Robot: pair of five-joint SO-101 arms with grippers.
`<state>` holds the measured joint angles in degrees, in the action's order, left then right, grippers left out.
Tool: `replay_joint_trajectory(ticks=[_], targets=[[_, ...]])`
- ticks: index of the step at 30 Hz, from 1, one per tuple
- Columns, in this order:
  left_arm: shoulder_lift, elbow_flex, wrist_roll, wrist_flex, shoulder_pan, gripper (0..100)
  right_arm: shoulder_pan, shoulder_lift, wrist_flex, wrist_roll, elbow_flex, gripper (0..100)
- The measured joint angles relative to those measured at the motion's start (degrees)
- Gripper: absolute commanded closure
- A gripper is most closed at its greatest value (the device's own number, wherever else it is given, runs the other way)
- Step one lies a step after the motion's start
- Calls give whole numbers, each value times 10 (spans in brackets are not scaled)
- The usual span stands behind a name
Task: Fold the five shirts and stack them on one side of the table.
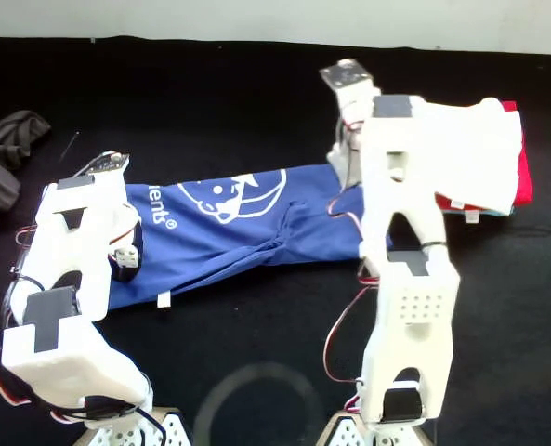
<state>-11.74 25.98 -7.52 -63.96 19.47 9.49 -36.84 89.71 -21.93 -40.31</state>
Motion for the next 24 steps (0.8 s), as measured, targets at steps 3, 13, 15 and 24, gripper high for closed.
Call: replay_joint_trajectory(ticks=[3, 13, 15, 24], targets=[[0, 0, 0, 0, 0, 987, 26, 0, 33, 0, -5, 993], [0, 0, 0, 0, 0, 987, 129, -51, 73, 0, -5, 993], [0, 0, 0, 0, 0, 987, 141, -73, 74, 0, -10, 993], [0, 0, 0, 0, 0, 987, 149, -111, 37, 0, -12, 993]])
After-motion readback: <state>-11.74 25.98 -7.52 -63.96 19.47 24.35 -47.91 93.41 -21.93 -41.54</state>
